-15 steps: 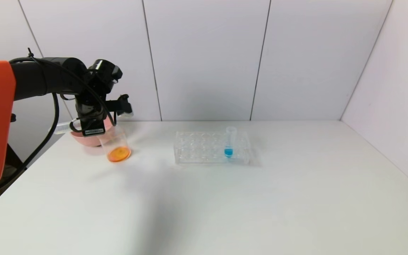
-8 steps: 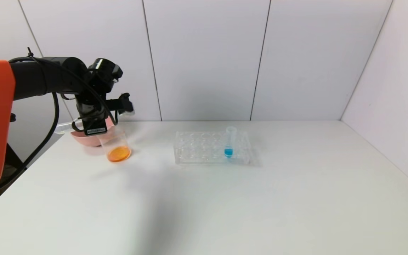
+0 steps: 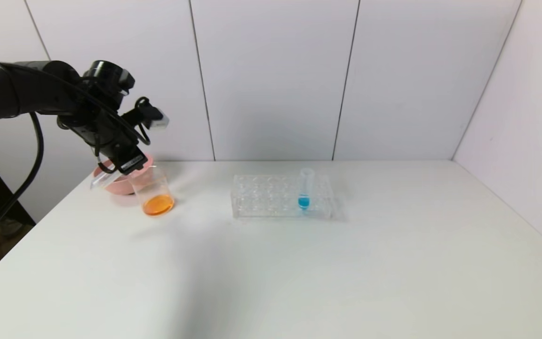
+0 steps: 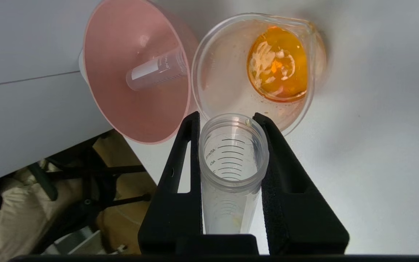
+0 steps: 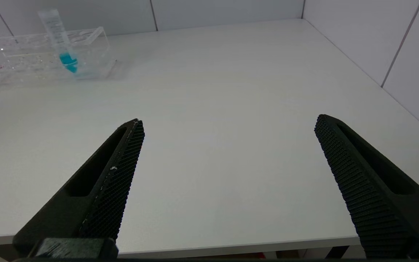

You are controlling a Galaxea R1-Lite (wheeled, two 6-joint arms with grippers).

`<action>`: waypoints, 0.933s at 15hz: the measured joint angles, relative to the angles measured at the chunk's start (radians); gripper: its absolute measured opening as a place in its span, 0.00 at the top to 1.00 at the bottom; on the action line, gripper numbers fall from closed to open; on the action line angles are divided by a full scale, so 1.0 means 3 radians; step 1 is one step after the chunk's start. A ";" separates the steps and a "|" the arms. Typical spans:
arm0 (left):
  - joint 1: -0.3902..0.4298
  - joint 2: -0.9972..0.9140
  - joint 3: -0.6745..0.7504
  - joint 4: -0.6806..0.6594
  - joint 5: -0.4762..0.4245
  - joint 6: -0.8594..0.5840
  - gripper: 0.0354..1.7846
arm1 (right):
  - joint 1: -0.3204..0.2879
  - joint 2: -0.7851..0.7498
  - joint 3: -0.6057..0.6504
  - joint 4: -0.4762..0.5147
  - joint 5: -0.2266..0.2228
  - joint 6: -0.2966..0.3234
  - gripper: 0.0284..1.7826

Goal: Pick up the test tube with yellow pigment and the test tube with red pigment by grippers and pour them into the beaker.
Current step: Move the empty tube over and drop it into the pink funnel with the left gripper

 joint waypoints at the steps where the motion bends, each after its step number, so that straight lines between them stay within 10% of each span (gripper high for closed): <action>1: 0.0036 -0.0044 0.0040 -0.0143 -0.0094 -0.0209 0.75 | 0.0000 0.0000 0.0000 0.0000 0.0001 0.0001 0.04; 5: 0.0147 -0.0301 0.0612 -0.1164 -0.0096 -0.1312 0.75 | 0.0000 0.0000 0.0000 0.0001 0.0000 0.0000 0.04; 14: 0.0579 -0.0957 0.2774 -0.4516 0.0155 -0.2216 0.75 | 0.0000 0.0000 0.0000 0.0001 0.0000 0.0001 0.04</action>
